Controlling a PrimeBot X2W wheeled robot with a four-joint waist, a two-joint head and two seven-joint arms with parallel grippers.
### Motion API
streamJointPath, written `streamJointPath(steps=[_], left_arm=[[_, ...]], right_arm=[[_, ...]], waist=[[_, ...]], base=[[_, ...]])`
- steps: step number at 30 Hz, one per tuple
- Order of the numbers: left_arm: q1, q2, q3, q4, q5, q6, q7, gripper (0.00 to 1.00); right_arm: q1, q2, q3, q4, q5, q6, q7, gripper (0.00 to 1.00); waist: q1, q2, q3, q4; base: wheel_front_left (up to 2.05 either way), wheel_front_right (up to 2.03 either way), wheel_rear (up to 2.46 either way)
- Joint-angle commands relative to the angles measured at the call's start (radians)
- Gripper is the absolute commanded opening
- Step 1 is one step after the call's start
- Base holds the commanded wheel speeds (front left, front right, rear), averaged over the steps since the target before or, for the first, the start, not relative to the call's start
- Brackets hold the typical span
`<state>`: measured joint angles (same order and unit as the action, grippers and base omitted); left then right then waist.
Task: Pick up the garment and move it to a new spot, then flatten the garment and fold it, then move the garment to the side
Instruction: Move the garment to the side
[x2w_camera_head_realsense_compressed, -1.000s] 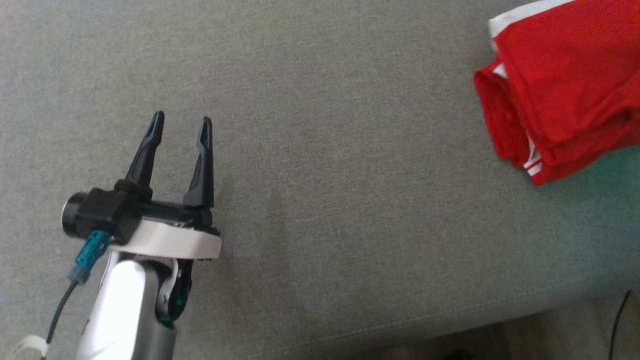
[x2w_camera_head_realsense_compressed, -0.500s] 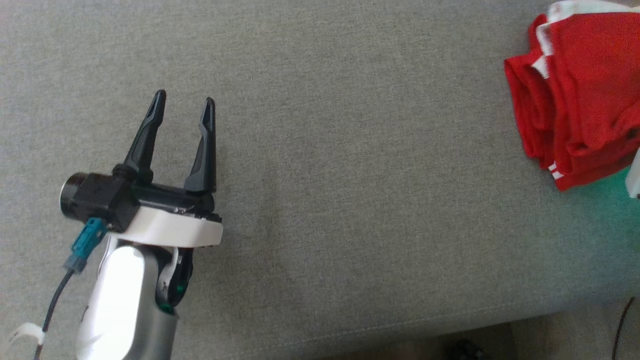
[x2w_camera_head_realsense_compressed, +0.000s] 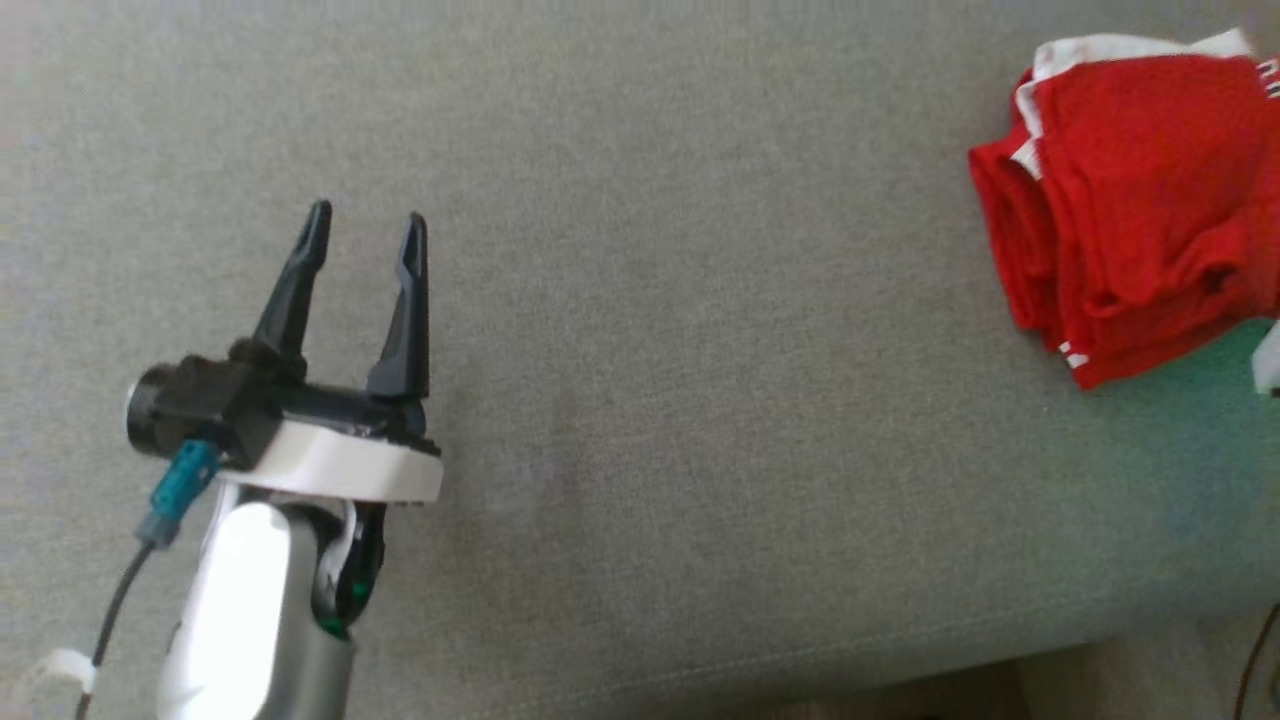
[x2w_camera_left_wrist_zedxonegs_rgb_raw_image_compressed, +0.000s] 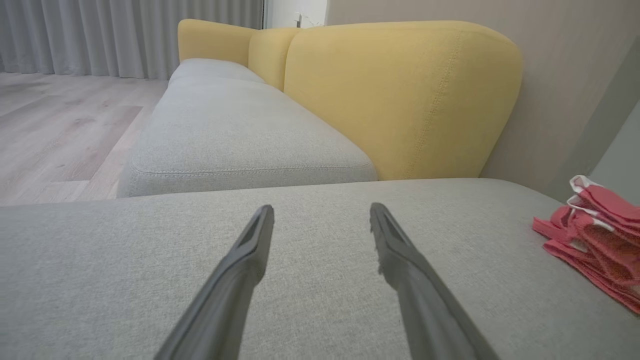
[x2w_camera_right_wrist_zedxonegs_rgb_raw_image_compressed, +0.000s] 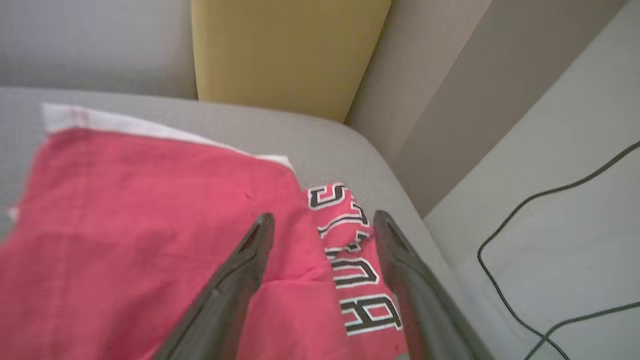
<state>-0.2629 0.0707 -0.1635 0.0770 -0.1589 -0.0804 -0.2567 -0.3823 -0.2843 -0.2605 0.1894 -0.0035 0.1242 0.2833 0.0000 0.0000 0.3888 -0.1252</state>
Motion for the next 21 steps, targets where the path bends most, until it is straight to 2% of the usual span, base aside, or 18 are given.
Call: streamJointPath(steps=[1,6,11,15,21], left_arm=[[0.021,0.004,0.029,-0.021,0.014,-0.001,-0.005,1.00],[0.063,0.004,0.032,-0.004,0.021,0.008,-0.005,1.00],[0.098,0.004,0.046,0.003,0.019,0.020,-0.005,1.00],[0.124,0.004,0.052,0.009,0.017,0.028,-0.005,1.00],[0.167,0.016,0.057,0.014,0.029,0.041,-0.005,1.00]], right_arm=[[0.031,0.013,0.014,-0.079,-0.003,0.007,-0.030,1.00],[0.100,0.107,0.076,-0.206,0.023,0.007,-0.100,1.00],[0.166,0.189,0.157,-0.268,0.050,0.007,-0.172,1.00],[0.203,0.224,0.216,-0.266,0.070,0.007,-0.225,1.00],[0.260,0.233,0.288,-0.233,0.128,0.007,-0.276,1.00]], waist=[[0.0000,0.0000,-0.058,0.008],[0.0000,0.0000,-0.130,0.036],[0.0000,0.0000,-0.185,0.081],[0.0000,0.0000,-0.221,0.122],[0.0000,0.0000,-0.271,0.170]], base=[[0.00,0.00,0.00],[0.00,0.00,0.00],[0.00,0.00,0.00],[0.00,0.00,0.00],[0.00,0.00,0.00]])
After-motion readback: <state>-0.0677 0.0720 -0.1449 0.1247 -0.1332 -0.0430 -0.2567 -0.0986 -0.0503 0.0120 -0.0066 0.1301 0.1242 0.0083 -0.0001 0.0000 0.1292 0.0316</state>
